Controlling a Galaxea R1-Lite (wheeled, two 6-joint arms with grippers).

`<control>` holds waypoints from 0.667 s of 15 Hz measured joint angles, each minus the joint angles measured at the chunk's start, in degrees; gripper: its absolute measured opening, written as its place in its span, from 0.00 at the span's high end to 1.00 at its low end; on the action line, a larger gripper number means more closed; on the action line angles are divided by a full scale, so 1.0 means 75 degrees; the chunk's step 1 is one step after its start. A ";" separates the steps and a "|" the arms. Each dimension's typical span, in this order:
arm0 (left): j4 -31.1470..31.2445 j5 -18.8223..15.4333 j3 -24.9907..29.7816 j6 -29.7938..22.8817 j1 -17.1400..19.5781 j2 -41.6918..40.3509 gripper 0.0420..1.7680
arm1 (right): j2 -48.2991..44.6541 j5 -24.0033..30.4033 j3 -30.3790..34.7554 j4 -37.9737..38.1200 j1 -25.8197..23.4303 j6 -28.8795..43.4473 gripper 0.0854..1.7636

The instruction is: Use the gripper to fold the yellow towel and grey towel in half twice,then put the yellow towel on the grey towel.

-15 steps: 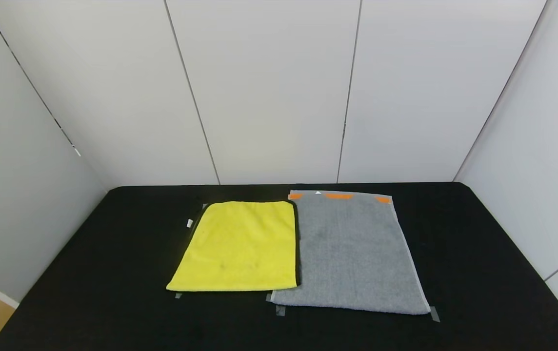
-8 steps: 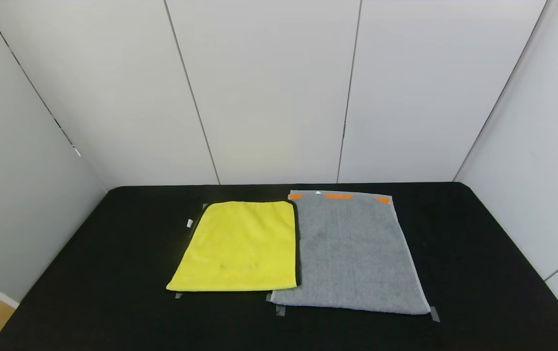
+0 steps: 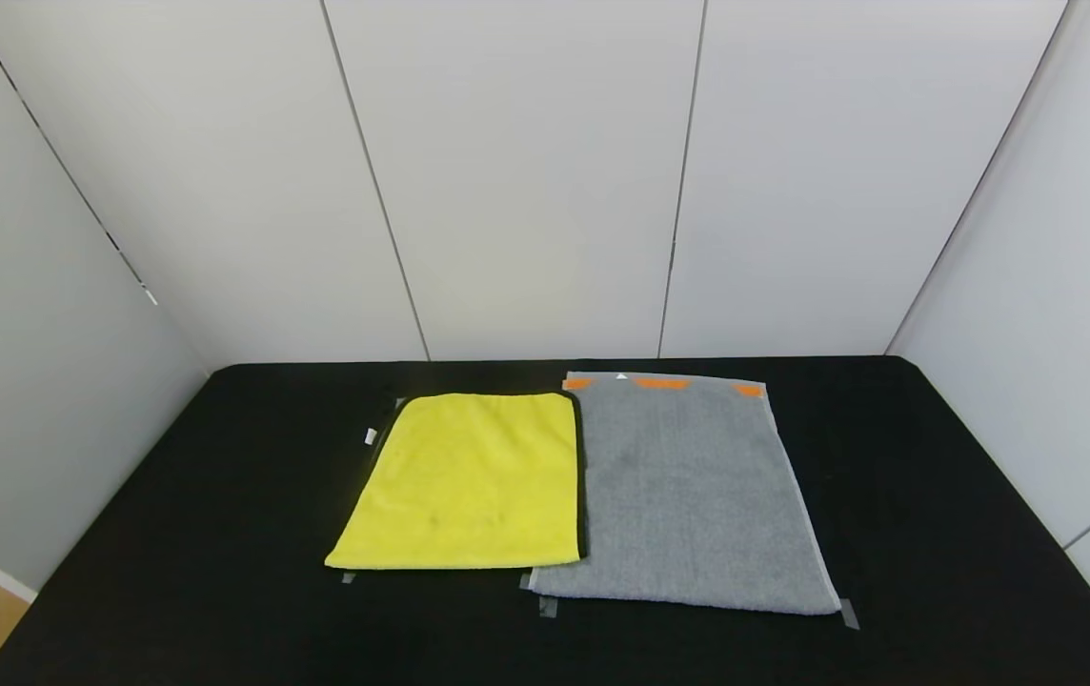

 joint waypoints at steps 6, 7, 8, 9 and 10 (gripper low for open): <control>0.0995 -0.0132 -0.2518 0.0028 -0.0044 0.2506 0.03 | 0.2506 0.0193 -0.2006 0.0011 0.0158 -0.0258 0.03; 0.1321 -0.0202 -0.2966 0.0044 -0.0047 0.2929 0.03 | 0.2955 0.0193 -0.2238 0.0015 0.0268 -0.0343 0.03; 0.1551 -0.0252 -0.3355 0.0062 -0.0052 0.3326 0.03 | 0.3378 0.0182 -0.2458 0.0018 0.0440 -0.0393 0.03; 0.1723 -0.0278 -0.3693 0.0086 -0.0081 0.3722 0.03 | 0.3807 0.0154 -0.2667 0.0021 0.0653 -0.0423 0.03; 0.1827 -0.0286 -0.4016 0.0112 -0.0140 0.4127 0.03 | 0.4270 0.0135 -0.2895 0.0052 0.0897 -0.0437 0.03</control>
